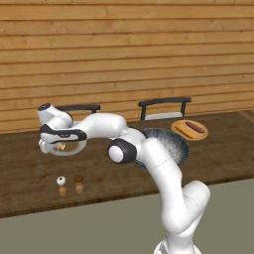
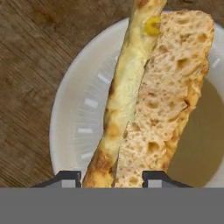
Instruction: Place one bun and one sausage from the bowl on each plate.
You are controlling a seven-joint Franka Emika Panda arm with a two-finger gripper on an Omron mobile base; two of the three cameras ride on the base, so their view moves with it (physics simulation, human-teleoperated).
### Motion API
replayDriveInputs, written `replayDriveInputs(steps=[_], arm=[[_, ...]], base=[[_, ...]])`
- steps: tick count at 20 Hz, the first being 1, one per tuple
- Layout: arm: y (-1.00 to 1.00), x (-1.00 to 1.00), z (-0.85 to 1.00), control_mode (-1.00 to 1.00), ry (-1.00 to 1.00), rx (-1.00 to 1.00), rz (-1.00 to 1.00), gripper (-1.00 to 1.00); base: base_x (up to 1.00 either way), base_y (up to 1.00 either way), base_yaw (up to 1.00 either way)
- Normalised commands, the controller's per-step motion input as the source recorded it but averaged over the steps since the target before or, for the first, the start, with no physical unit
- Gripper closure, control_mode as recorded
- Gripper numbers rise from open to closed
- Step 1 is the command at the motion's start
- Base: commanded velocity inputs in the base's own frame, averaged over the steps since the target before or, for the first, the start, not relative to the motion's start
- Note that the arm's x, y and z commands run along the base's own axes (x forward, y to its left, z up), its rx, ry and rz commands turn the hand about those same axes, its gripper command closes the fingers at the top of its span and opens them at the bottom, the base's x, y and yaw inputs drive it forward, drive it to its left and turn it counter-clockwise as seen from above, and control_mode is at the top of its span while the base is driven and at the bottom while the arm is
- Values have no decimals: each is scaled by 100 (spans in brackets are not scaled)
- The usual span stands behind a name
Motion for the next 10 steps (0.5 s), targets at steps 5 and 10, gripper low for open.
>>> replayDriveInputs(steps=[5, 10], arm=[[-12, -5, 3, -100, 0, 0, 0, -100], [-23, -44, 54, -100, -15, 1, -3, -100]], base=[[0, 0, 0], [0, 0, 0]])
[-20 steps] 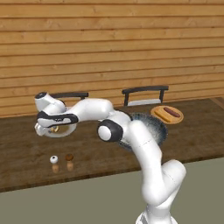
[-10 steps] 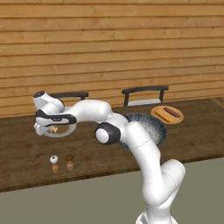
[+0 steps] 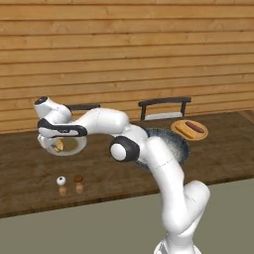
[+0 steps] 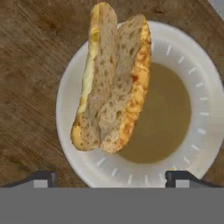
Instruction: Place one bun and one sausage from the bowl on each plate.
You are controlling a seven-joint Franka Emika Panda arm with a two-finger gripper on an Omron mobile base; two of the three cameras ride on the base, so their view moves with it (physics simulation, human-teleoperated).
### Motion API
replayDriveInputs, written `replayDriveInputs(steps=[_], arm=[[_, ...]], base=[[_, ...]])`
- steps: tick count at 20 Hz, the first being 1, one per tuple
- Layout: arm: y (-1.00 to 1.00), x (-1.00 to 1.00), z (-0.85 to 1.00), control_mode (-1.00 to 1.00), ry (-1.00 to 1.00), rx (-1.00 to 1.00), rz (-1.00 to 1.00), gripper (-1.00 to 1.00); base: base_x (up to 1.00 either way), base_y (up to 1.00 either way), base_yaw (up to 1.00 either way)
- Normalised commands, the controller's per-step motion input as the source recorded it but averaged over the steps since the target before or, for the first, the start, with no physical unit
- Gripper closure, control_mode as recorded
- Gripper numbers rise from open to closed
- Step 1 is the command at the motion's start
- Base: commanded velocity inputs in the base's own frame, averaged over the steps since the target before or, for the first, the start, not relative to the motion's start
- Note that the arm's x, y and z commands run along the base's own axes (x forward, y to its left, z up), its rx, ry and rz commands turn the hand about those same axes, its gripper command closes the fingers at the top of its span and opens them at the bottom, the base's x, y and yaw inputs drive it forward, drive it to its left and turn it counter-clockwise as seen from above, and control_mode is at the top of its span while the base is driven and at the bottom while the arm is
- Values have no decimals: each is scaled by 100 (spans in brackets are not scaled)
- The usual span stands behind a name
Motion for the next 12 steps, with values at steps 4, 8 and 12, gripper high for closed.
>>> replayDriveInputs(steps=[4, 8, 12], arm=[[-93, -69, 52, -100, -8, 20, -21, -100], [-100, -71, 71, -100, -8, 42, -4, -100], [-100, -56, 82, -100, -17, 25, -4, -100]], base=[[0, 0, 0], [0, 0, 0], [0, 0, 0]])
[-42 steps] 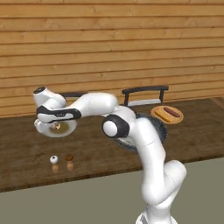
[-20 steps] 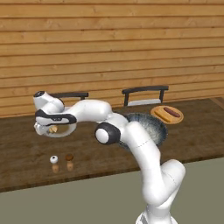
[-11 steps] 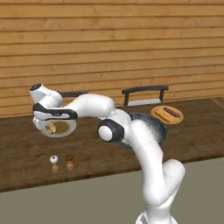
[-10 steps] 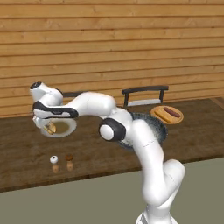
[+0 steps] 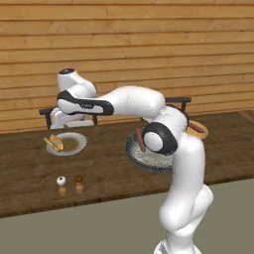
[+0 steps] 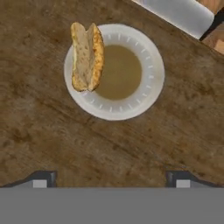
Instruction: Place one bun and one sausage from the bowl on each plate.
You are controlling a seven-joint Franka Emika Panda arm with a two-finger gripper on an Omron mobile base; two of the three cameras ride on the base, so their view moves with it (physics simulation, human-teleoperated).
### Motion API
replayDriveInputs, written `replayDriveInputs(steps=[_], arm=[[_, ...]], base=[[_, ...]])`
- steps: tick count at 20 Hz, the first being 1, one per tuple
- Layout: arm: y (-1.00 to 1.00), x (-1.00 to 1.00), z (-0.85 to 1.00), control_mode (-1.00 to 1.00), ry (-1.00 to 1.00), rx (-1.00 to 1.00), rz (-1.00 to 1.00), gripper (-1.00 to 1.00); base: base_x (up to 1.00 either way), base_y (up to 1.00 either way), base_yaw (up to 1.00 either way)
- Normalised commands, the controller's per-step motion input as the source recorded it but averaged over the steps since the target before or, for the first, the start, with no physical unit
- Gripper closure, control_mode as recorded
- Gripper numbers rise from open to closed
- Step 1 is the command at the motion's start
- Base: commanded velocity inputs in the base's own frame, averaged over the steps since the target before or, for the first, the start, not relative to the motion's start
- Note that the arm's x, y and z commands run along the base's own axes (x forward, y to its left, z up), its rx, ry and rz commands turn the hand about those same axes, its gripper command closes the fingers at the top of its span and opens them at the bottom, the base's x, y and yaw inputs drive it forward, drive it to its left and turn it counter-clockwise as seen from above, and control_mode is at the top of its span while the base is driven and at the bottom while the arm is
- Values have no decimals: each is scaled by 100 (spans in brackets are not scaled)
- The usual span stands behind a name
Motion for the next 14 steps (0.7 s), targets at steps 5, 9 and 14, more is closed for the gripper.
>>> replayDriveInputs(steps=[5, 9, 14], arm=[[-100, -33, 45, -100, 1, 8, -21, -100], [-100, -66, 33, -100, 0, 8, -18, -100], [-95, -30, 36, -100, -2, 9, 9, -100]], base=[[0, 0, 0], [0, 0, 0], [0, 0, 0]])
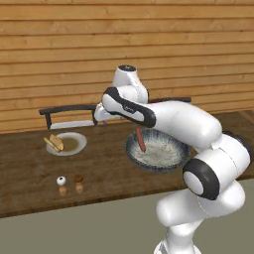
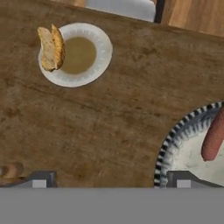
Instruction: Place one bun and one sausage from the bowl on each plate.
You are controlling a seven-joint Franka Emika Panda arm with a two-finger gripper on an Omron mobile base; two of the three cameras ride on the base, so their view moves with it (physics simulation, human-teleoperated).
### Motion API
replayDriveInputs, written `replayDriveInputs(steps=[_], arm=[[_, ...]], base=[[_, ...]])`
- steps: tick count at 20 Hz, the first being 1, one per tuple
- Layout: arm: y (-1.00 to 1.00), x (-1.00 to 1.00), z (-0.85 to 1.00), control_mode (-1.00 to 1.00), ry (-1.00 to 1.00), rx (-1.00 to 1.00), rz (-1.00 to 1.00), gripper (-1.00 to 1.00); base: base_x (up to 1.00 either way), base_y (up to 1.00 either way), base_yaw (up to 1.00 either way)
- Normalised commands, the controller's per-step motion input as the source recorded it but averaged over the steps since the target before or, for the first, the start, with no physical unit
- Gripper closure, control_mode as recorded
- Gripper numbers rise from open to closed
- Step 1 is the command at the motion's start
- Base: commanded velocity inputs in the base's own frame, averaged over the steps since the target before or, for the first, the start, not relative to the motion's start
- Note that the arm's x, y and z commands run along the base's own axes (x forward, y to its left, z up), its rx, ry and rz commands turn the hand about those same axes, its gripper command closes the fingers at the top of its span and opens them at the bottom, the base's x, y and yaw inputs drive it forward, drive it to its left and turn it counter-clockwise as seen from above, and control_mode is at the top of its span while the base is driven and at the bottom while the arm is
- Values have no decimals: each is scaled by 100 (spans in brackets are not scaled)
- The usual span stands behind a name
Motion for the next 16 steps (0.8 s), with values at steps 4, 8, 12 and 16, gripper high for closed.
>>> replayDriveInputs(steps=[4, 8, 12, 16], arm=[[-100, 0, 0, -100, -1, 5, 14, -100], [-100, -3, -29, -100, -2, 4, 1, -100], [-63, -12, -29, -100, 0, -1, -6, -100], [-56, -1, -59, -100, 5, 0, -12, -100]], base=[[0, 0, 0], [0, 0, 0], [0, 0, 0], [0, 0, 0]])
